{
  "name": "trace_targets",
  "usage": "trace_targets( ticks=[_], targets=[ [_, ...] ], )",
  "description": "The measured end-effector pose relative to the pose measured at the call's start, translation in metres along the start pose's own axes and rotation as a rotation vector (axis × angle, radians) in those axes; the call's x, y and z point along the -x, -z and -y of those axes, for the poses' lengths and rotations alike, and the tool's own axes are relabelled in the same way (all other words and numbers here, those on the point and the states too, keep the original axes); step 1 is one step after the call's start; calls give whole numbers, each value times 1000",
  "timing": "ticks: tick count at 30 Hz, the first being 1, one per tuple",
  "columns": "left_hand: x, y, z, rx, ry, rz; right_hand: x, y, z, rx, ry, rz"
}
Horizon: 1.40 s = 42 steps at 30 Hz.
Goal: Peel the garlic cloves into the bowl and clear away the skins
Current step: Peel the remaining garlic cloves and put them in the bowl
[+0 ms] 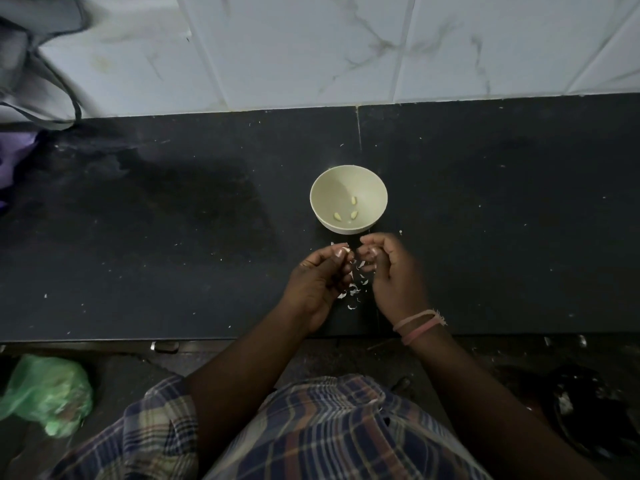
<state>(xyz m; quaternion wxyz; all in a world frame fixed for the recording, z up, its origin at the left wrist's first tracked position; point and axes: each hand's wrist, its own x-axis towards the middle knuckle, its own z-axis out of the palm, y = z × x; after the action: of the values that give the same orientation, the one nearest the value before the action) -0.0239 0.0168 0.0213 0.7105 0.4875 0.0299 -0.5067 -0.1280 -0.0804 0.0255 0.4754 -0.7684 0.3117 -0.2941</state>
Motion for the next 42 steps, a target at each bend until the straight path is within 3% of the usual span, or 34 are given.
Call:
trace_targets(
  ticks=[4, 12, 21, 31, 42],
  targets=[
    [-1, 3, -2, 20, -5, -28, 3, 0, 4, 43, 48, 43],
    [0, 1, -2, -43, -22, -15, -5, 1, 17, -103, 57, 86],
    [1, 1, -1, -155, -129, 24, -5, 1, 17, 0, 158, 161],
    [-1, 5, -5, -419, -260, 51, -11, -4, 8, -72, 3, 168],
    [-3, -1, -3, -286, -248, 46, -14, -7, 13, -81, -14, 86]
  ],
)
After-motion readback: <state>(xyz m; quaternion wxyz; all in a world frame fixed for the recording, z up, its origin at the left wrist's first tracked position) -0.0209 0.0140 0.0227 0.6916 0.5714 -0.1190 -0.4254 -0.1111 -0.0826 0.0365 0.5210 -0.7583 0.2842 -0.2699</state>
